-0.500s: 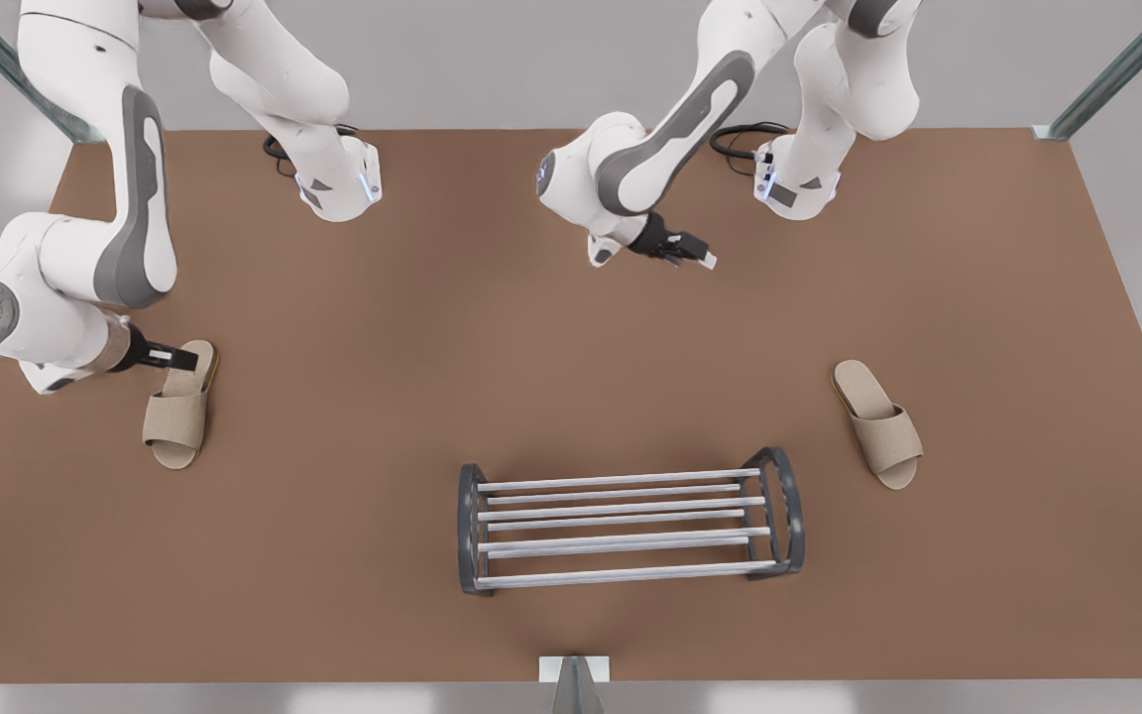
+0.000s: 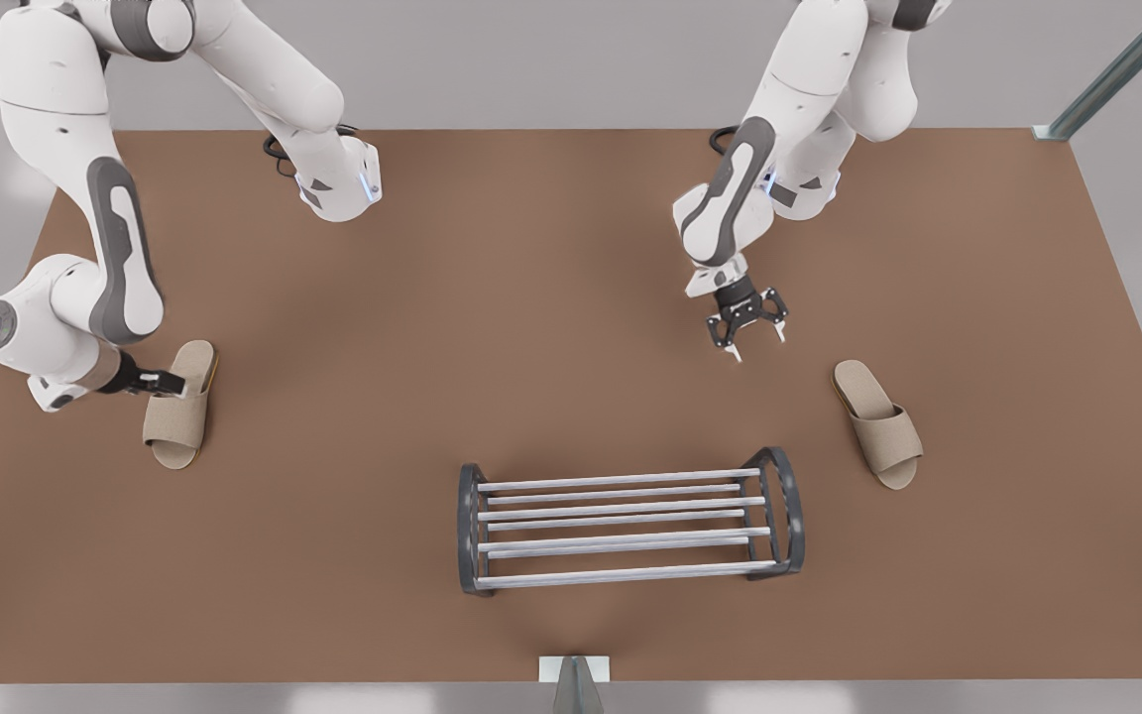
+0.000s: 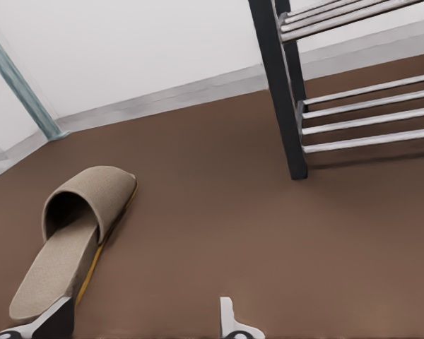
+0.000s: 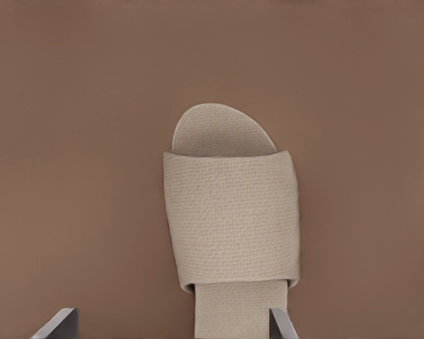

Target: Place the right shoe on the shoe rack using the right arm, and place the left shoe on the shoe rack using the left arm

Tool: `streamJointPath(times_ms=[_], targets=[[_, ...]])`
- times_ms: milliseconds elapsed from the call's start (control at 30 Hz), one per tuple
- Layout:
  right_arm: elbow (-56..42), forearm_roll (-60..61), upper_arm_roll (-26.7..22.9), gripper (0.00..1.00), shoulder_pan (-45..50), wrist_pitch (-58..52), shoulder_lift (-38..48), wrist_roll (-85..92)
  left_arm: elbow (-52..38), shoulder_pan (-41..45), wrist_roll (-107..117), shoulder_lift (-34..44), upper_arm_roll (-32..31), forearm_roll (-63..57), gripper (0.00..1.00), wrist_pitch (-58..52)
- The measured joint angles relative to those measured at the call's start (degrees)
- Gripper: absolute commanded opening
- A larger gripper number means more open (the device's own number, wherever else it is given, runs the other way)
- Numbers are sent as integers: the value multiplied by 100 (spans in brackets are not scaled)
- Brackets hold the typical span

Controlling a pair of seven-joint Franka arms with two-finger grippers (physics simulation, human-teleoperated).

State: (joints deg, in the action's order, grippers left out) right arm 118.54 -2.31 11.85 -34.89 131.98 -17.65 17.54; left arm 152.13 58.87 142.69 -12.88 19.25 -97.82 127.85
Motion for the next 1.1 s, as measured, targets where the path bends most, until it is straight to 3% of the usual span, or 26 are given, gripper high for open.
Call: streamJointPath(times_ms=[100,200,333,500,1100], targets=[[-12,148,0,100,-273,234,-58,528,152,-50,1282,-351,930,-800,100,193],[208,283,25,100,-567,377,-33,1020,76,-553,2331,-638,1283,-1697,100,324],[569,364,366,100,-999,626,-28,1580,-382,-870,2331,-1217,1332,-2448,100,418],[512,384,437,100,-1140,1202,-448,2257,-800,-990,2331,-1716,1334,-2885,100,451],[100,390,440,100,-1206,1976,-1083,3621,-1841,-1661,2331,-2340,1310,-3422,100,653]])
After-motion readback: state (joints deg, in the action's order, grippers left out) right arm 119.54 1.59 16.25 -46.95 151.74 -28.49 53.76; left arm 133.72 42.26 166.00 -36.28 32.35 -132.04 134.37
